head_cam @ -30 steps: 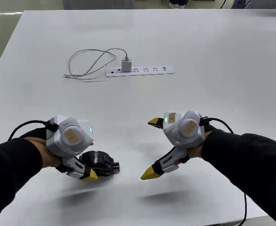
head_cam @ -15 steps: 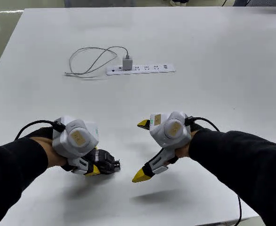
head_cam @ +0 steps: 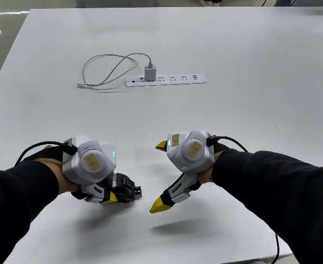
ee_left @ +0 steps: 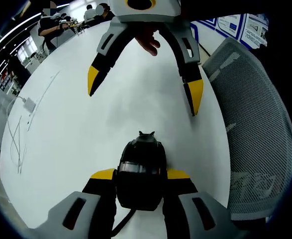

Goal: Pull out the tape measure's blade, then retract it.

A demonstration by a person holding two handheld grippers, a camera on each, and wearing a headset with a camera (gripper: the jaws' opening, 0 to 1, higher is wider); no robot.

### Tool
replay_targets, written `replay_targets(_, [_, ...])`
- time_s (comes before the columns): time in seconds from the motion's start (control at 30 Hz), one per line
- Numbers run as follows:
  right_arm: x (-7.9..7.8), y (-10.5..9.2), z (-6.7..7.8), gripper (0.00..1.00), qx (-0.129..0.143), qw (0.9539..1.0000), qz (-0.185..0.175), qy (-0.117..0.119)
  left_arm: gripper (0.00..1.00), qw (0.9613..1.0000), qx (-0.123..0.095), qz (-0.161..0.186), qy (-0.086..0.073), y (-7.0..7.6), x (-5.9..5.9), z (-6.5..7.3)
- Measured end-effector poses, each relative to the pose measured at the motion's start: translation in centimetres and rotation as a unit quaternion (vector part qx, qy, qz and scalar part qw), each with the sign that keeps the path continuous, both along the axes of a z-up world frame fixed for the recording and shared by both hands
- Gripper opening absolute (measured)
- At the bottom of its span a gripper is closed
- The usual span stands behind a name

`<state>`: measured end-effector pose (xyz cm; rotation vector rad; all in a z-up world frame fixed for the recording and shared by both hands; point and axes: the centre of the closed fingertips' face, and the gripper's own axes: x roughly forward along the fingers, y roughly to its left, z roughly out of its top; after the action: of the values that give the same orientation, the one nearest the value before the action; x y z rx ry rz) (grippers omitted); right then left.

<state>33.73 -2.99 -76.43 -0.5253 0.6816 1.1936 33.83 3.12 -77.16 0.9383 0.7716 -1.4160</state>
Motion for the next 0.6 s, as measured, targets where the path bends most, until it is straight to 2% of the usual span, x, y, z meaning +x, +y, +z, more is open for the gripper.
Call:
replay_targets(0.23, [-0.2,0.8,-0.7,0.99,-0.005,0.9999,0.008,0.005,0.31,0.9999,0.012,-0.004,-0.002,0.0,0.0,-0.1])
replay_targets(0.27, [-0.3,0.8,-0.8,0.95,-0.009,0.9999,0.012,0.005,0.31,0.9999,0.012,-0.005,-0.002,0.0,0.0,-0.1])
replay_targets(0.3, [-0.3,0.8,-0.9,0.87,-0.013,0.9998,0.016,0.003,0.31,0.9999,0.012,-0.005,-0.003,0.0,-0.1,-0.1])
replay_targets(0.4, [-0.5,1.1,-1.5,0.87,-0.015,0.9997,0.016,0.007,0.3,0.9999,0.004,-0.007,-0.011,-0.1,0.0,-0.1])
replay_targets(0.5, [-0.7,1.2,-2.0,0.81,-0.024,0.9993,0.029,0.004,0.3,0.9999,-0.01,-0.003,-0.006,0.1,0.0,-0.1])
replay_targets(0.53, [-0.7,1.3,-2.1,0.8,-0.024,0.9993,0.029,0.006,0.3,0.9998,-0.012,-0.012,-0.01,0.0,0.0,-0.1])
replay_targets(0.6, [-0.7,1.4,-2.1,0.76,-0.024,0.9992,0.03,0.006,0.3,0.9998,-0.011,-0.011,-0.009,-0.1,0.0,0.0])
